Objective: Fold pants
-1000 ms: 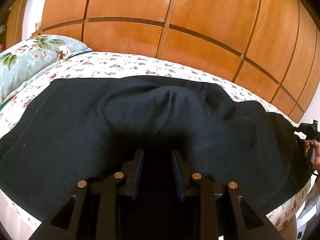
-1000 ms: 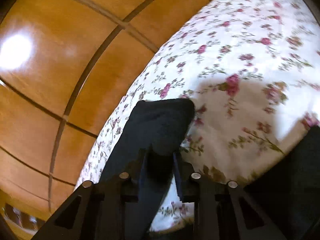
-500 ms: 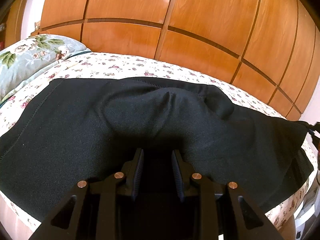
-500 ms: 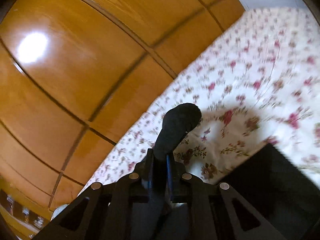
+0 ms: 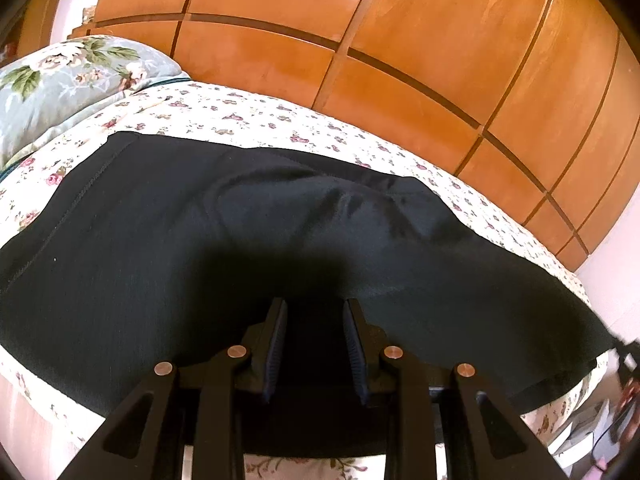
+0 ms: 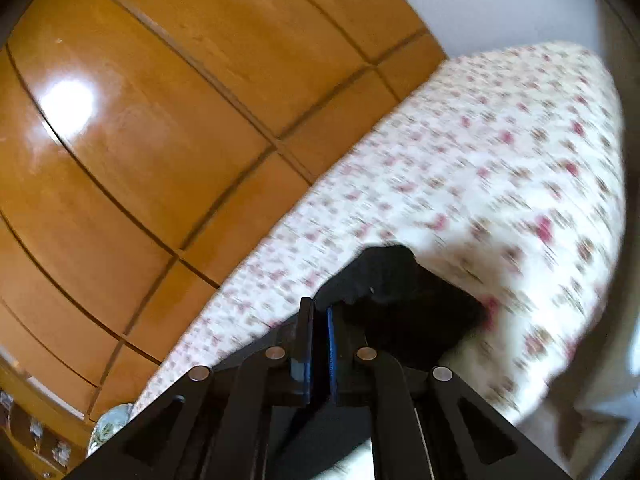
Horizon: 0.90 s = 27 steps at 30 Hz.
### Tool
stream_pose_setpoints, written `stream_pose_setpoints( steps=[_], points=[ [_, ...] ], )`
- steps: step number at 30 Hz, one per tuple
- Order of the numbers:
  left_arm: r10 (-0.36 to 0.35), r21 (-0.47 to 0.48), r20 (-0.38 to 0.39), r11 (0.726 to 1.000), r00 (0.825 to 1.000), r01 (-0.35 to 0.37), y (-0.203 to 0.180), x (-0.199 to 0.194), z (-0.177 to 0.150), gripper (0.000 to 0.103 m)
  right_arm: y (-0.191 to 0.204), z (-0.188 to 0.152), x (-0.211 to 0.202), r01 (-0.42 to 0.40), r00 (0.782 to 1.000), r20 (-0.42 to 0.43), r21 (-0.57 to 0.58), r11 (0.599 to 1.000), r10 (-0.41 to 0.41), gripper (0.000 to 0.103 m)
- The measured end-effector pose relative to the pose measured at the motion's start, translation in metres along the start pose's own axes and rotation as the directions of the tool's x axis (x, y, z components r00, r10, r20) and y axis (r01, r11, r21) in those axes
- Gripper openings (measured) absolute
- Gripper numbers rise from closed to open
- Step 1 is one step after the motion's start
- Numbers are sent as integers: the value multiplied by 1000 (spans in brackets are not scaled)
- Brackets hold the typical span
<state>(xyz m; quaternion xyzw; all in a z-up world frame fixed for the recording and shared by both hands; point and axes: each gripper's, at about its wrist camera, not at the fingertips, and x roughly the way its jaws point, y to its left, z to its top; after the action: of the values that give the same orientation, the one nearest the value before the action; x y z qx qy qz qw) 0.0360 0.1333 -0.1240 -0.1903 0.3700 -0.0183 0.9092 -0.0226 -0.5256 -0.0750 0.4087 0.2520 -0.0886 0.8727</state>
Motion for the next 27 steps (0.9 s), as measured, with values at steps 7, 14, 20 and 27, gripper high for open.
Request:
stream_pose_setpoints(
  steps=[7, 14, 20, 27],
  points=[
    [-3, 11, -11, 1000, 1000, 3, -2, -3, -2, 29, -46, -25, 14, 4, 998, -64, 58, 998, 0, 7],
    [2, 47, -23, 999, 1000, -1, -12, -2, -5, 30, -48, -5, 14, -39, 999, 6, 109, 993, 38, 57],
    [5, 65, -40, 998, 999, -2, -16, 0, -4, 30, -23, 37, 27, -116, 993, 3, 78, 990, 117, 14],
    [2, 62, -51, 998, 999, 1, -16, 1, -4, 30, -21, 50, 35, -65, 997, 33, -5, 998, 65, 14]
  ],
)
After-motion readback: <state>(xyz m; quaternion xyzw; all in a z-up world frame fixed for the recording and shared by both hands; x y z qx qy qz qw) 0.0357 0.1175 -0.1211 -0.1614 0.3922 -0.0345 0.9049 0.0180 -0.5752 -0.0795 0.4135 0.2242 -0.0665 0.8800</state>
